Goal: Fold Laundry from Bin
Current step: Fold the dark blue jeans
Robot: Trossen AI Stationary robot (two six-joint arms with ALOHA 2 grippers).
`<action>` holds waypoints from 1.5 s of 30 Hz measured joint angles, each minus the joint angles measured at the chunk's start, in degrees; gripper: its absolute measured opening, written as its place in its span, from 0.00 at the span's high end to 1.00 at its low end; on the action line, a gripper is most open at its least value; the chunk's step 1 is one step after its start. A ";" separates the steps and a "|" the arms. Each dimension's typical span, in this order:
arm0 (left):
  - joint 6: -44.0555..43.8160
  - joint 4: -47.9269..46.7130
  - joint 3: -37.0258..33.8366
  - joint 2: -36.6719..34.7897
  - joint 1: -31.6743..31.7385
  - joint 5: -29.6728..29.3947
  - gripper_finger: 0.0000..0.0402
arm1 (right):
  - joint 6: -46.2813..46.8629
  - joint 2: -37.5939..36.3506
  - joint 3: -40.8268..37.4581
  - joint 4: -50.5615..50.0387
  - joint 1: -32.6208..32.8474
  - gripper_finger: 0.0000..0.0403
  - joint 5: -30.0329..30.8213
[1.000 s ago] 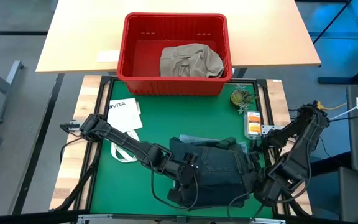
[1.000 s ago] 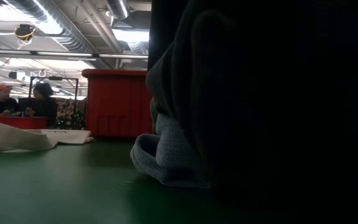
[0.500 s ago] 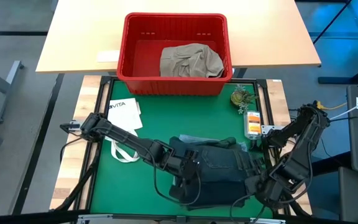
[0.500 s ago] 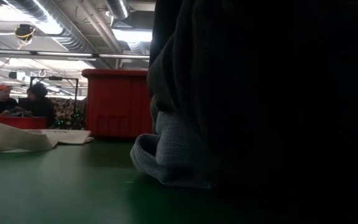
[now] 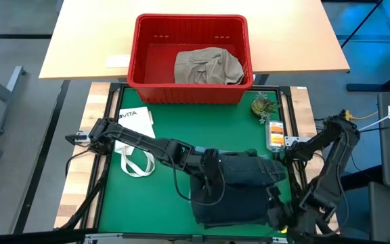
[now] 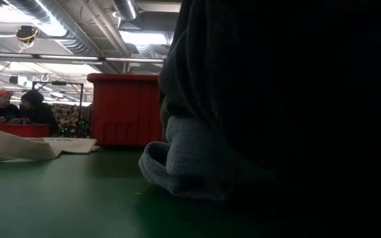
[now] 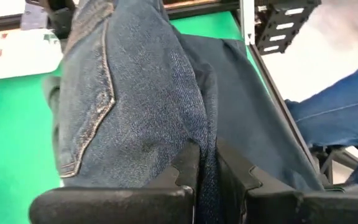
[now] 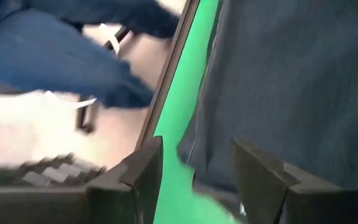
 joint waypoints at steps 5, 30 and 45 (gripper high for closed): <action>1.28 -0.26 0.00 -1.51 1.61 -0.58 0.94 | 1.12 1.59 -7.02 10.94 -0.18 0.55 8.28; 3.02 -1.02 0.00 -2.44 3.05 -0.96 0.94 | 32.44 2.98 -27.02 7.11 -7.01 0.55 30.36; 3.04 -1.37 0.02 -2.44 2.98 -0.54 0.94 | 29.35 3.01 -23.89 0.92 -9.95 0.55 23.50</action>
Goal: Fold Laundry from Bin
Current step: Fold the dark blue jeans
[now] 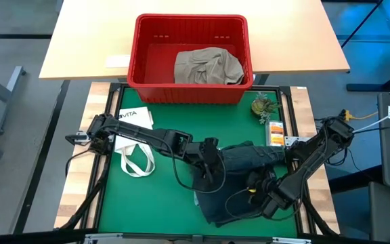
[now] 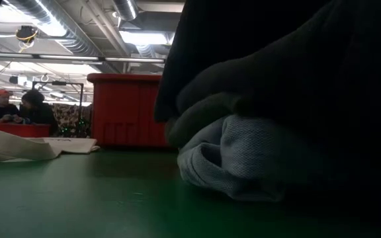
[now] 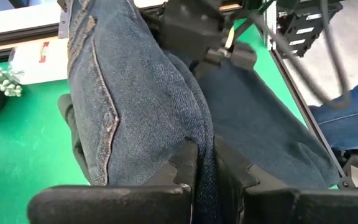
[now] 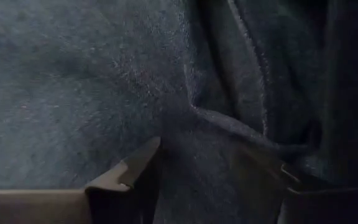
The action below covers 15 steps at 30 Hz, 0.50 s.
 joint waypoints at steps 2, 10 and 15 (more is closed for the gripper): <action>0.00 0.03 0.00 0.00 0.02 -0.02 0.94 | -0.55 0.00 2.70 -3.39 0.04 0.55 -0.12; 0.02 0.00 0.00 0.00 0.09 0.00 0.94 | -11.54 0.00 14.65 -11.82 0.09 0.55 -9.02; 0.02 0.09 0.00 0.00 0.27 -0.05 0.94 | -19.52 0.00 22.31 -14.25 1.92 0.55 -8.94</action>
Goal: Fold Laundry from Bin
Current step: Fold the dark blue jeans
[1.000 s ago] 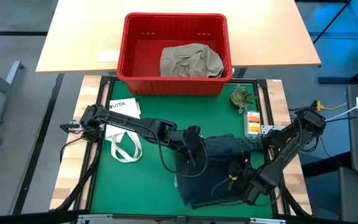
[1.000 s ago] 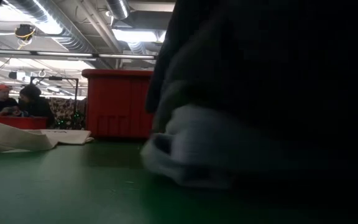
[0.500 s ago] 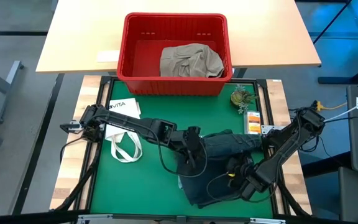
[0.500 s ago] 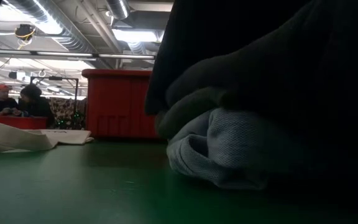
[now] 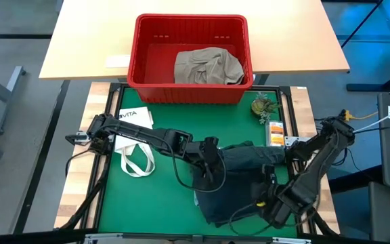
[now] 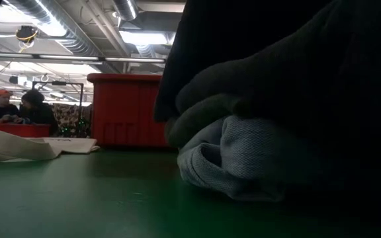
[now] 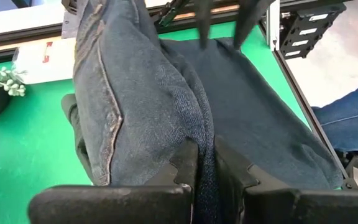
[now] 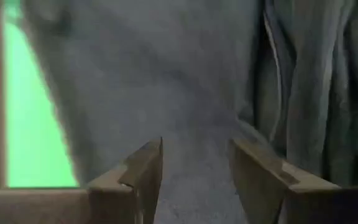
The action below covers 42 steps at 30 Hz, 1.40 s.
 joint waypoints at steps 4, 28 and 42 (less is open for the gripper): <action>0.00 0.00 0.02 0.00 -0.03 -0.01 0.94 | -2.89 0.00 3.77 0.02 1.88 0.55 3.85; -0.02 0.37 0.07 0.00 0.01 -0.14 0.94 | -8.76 0.02 -2.00 -7.68 -4.23 0.55 14.00; 1.52 0.40 0.07 -1.39 0.62 -2.99 0.94 | -7.62 -0.11 -2.26 -17.16 -5.77 0.95 15.12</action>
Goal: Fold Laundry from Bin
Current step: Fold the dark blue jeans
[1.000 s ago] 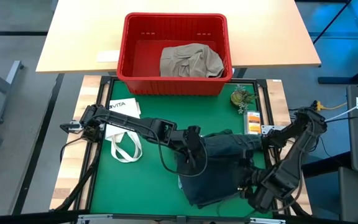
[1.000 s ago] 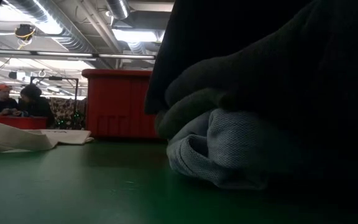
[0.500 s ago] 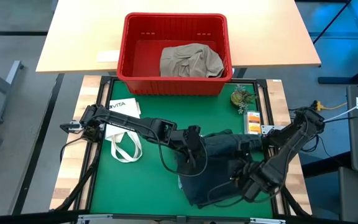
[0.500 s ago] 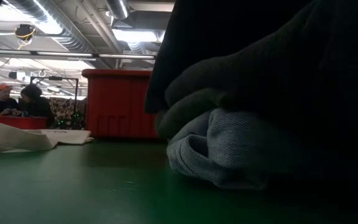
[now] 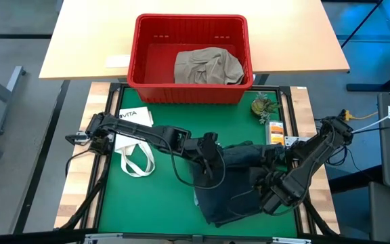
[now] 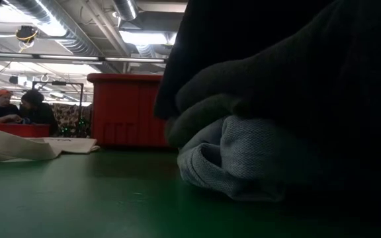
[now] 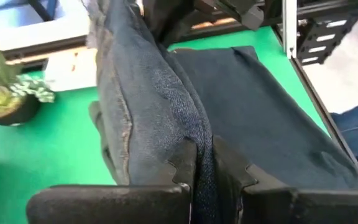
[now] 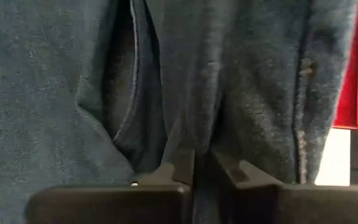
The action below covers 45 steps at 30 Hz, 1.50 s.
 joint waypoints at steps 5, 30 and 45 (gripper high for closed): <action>0.51 0.25 0.00 -1.45 0.96 0.16 0.94 | -0.18 -2.05 0.07 -0.38 -0.46 0.96 2.35; 1.49 0.41 0.04 -3.01 0.11 0.36 0.94 | -13.41 -6.38 13.66 -0.21 -5.81 0.97 -8.35; 1.36 0.81 0.02 -6.56 -0.97 0.93 0.94 | -15.09 -7.98 18.60 -0.37 -5.85 0.97 -7.91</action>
